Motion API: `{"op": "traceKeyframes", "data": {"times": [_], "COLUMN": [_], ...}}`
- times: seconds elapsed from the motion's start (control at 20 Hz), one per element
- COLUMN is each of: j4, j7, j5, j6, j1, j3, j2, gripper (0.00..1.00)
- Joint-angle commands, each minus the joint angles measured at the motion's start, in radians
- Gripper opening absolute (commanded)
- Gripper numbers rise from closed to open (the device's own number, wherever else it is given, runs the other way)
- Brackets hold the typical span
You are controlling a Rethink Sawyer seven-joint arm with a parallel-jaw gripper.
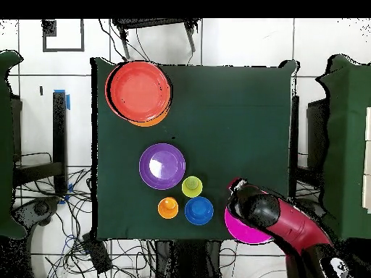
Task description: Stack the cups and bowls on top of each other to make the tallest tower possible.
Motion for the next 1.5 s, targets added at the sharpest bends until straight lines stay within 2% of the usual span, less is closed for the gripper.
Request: {"op": "traceKeyframes", "data": {"times": [0.05,0.35,0.6,0.95,1.15,1.5], "j4": [0.045,0.022,0.016,-0.022,-0.037,-0.045], "j7": [0.163,0.185,0.200,0.195,0.188,0.169], "j5": [0.023,0.031,0.042,0.063,0.072,0.066], "j6": [-0.114,-0.160,-0.232,-0.211,-0.200,-0.217], "j1": [-0.009,0.025,0.030,0.107,0.123,0.112], "j3": [0.044,-0.002,0.001,-0.093,-0.115,-0.123], "j2": [0.106,0.160,0.217,0.246,0.258,0.289], "gripper": [1.00,1.00,1.00,1.00,1.00,1.00]}}
